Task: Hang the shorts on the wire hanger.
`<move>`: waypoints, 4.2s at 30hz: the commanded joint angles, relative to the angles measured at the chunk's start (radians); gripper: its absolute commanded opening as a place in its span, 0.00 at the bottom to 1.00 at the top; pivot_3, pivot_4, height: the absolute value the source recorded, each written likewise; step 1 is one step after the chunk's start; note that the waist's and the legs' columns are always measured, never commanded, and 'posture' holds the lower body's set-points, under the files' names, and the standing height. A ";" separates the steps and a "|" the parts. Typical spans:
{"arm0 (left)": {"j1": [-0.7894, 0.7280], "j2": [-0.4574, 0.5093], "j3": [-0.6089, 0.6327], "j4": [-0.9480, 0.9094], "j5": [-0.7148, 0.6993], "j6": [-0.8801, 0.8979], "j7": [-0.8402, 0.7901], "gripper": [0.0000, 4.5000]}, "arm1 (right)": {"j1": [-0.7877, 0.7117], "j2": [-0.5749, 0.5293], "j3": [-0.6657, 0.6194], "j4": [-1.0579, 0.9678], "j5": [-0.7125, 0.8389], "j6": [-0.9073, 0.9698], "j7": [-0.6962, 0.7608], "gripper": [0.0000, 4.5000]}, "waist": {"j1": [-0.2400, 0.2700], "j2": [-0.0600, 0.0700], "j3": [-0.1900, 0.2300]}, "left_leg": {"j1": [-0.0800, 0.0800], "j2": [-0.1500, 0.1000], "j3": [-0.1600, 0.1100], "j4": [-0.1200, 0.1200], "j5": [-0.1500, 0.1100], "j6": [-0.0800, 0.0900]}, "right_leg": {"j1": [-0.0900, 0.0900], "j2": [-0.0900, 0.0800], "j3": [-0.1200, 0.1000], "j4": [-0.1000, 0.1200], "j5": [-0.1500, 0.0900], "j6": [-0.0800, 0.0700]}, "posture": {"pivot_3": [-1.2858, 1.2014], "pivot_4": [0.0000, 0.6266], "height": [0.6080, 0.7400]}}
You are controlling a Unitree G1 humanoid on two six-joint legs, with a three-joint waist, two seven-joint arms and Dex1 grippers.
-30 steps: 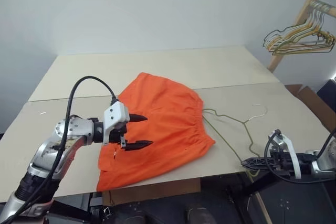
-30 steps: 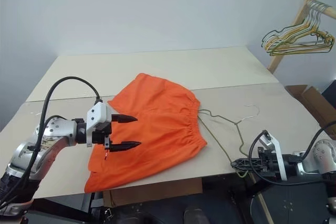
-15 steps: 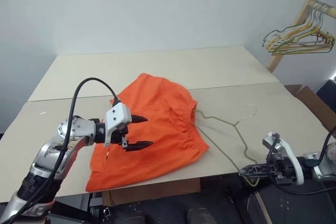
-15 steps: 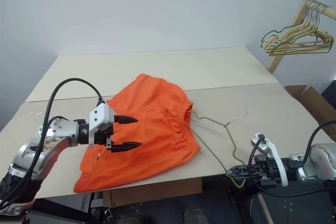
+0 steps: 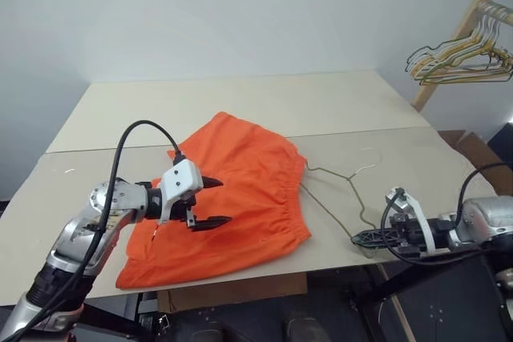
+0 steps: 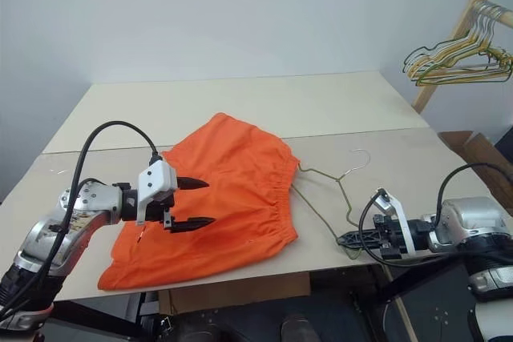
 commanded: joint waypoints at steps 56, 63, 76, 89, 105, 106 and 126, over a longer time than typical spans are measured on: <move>-0.918 -0.164 -0.085 1.015 0.144 -0.514 -0.496 0.99 | -0.036 0.125 -0.065 -0.411 -0.488 -0.726 -0.299 0.00 | 0.002 0.000 0.000 | -0.002 -0.002 0.001 0.001 0.000 -0.001 | -0.001 0.000 -0.002 0.001 0.000 0.000 | 0.47 0.00 1.00; -1.015 -0.228 -0.141 1.258 0.268 -0.711 -0.572 0.99 | -0.053 0.149 -0.054 -0.501 -0.517 -0.770 -0.299 0.00 | -0.006 0.000 0.000 | -0.006 -0.001 0.006 0.003 0.000 0.000 | -0.005 0.000 -0.002 0.002 0.000 0.000 | 0.46 0.00 1.00; -1.047 -0.224 -0.306 1.284 0.183 -0.675 -0.578 0.90 | -0.103 0.155 -0.019 -0.576 -0.550 -0.715 -0.303 0.00 | -0.025 0.000 0.000 | -0.007 -0.001 -0.002 0.003 0.000 0.000 | -0.006 0.000 -0.002 0.004 0.000 0.001 | 0.46 0.00 1.00; -1.018 -0.156 -0.497 1.231 0.065 -0.656 -0.578 0.00 | -0.106 0.161 -0.011 -0.595 -0.569 -0.712 -0.308 0.00 | -0.026 0.000 0.000 | -0.009 -0.002 -0.002 0.004 0.000 0.000 | -0.009 0.000 -0.001 0.005 0.000 0.001 | 0.45 0.00 1.00; -1.007 -0.172 -0.387 1.280 0.188 -0.773 -0.578 0.00 | -0.061 0.181 -0.101 -0.571 -0.543 -0.820 -0.354 0.30 | -0.030 0.000 0.000 | -0.016 -0.001 -0.002 0.010 0.000 0.000 | -0.015 0.000 -0.002 0.007 0.000 0.001 | 0.45 0.00 1.00; -1.007 -0.171 -0.376 1.279 0.196 -0.777 -0.578 0.00 | -0.057 0.172 -0.121 -0.571 -0.532 -0.815 -0.351 0.34 | -0.030 0.000 0.000 | -0.017 -0.001 -0.003 0.010 0.000 0.000 | -0.015 0.000 -0.002 0.007 0.000 0.001 | 0.45 0.00 1.00; -0.993 -0.084 -0.219 1.272 0.239 -0.786 -0.578 0.00 | 0.289 0.478 -0.385 -0.809 -0.160 -0.306 -0.694 0.67 | -0.027 0.000 0.000 | -0.017 -0.001 -0.004 0.013 -0.001 0.002 | -0.015 0.000 -0.002 0.009 0.000 0.001 | 0.45 0.00 1.00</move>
